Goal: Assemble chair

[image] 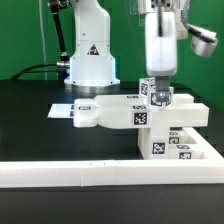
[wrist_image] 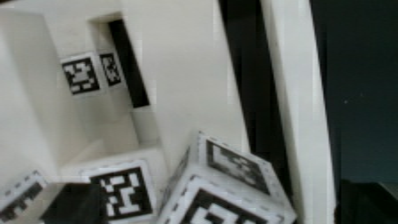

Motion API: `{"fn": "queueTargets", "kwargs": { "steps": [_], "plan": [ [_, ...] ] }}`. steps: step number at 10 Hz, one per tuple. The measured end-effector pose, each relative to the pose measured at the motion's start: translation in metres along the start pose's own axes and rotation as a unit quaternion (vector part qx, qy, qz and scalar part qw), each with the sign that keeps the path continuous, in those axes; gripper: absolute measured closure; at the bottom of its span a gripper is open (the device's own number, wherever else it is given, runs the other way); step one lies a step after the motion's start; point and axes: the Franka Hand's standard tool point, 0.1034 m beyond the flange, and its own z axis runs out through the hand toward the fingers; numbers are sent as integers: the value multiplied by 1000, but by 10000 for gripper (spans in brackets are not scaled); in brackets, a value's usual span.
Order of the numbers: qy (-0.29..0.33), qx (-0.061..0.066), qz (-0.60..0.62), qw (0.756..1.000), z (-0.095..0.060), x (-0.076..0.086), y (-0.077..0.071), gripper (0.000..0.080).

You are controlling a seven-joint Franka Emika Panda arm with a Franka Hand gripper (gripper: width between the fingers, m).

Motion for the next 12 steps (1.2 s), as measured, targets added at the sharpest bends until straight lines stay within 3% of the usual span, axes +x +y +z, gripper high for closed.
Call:
{"fn": "queueTargets", "kwargs": {
  "steps": [3, 6, 12],
  "plan": [
    [1, 0, -128, 992, 0, 0, 0, 150],
    [2, 0, -262, 965, -1, 1, -1, 150],
    [14, -7, -489, 872, -1, 8, -3, 150]
  ]
}}
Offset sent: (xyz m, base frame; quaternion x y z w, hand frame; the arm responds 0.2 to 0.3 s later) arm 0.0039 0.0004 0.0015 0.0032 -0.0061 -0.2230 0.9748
